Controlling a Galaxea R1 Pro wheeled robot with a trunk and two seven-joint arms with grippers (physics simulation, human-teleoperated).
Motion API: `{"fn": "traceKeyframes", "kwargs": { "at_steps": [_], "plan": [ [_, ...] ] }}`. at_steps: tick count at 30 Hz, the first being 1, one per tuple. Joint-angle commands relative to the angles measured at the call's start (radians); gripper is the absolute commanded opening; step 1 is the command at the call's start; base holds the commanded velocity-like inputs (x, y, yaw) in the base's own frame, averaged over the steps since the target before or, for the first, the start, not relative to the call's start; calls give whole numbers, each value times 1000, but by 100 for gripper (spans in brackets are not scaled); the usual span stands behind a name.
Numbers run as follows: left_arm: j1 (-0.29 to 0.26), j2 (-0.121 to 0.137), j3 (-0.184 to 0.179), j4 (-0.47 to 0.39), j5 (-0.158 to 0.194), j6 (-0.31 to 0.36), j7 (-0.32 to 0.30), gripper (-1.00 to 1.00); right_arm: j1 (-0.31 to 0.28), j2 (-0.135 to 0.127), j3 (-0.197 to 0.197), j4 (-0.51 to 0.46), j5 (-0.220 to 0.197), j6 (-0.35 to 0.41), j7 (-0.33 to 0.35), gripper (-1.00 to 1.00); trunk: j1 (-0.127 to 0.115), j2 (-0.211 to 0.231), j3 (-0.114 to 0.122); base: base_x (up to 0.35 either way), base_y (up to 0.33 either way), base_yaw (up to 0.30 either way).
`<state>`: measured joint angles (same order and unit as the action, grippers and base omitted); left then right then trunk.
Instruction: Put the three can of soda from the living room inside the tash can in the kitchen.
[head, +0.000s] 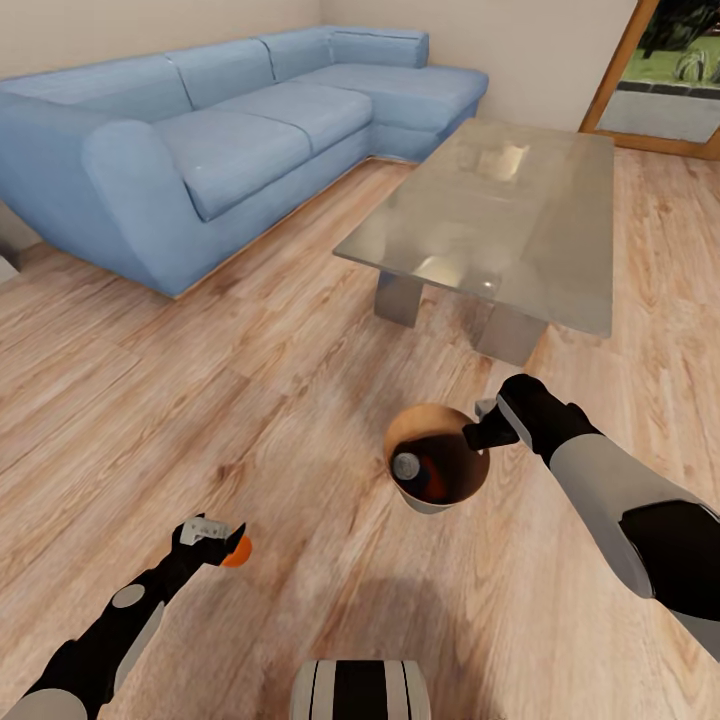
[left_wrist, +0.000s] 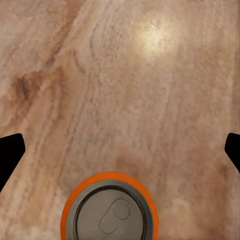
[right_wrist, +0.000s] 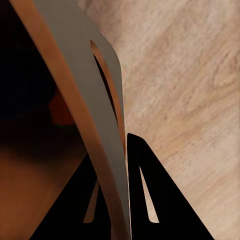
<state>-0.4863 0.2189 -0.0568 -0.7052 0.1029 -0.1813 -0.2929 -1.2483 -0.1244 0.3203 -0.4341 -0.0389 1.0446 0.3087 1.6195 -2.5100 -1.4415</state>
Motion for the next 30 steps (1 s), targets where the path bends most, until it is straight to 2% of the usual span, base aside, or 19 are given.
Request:
{"fn": "traceKeyframes", "kwargs": {
  "at_steps": [1, 3, 10, 16, 20, 30],
  "plan": [
    [0, 0, 0, 0, 1, 0, 0, 100, 0, 0, -3, 0, -23, 3, 7, -100, 0, 0, 0, 0, 0, 0],
    [0, 0, 2, 0, 2, -1, 1, 100, 0, 0, -3, 1, -23, 3, 6, -100, 0, 0, 0, 0, 0, 0],
    [0, 0, 10, 4, 4, 1, 3, 100, 0, 0, -1, 0, -22, 3, 7, -100, 3, -2, -27, 0, 0, 0],
    [-1, -1, 3, 133, 5, -4, 3, 100, 0, 0, -2, 0, -23, 3, 7, -100, 6, -3, -50, 0, 0, 0],
    [-1, -1, 2, 162, 4, -6, 3, 100, 0, -1, -3, 0, -23, 3, 6, -100, 8, -4, -66, 0, 0, 0],
    [-2, -1, 9, 160, 12, -8, 4, 100, 1, 0, -2, 0, -22, 3, 6, -100, 8, -4, -66, 0, 0, 0]
  ]
}}
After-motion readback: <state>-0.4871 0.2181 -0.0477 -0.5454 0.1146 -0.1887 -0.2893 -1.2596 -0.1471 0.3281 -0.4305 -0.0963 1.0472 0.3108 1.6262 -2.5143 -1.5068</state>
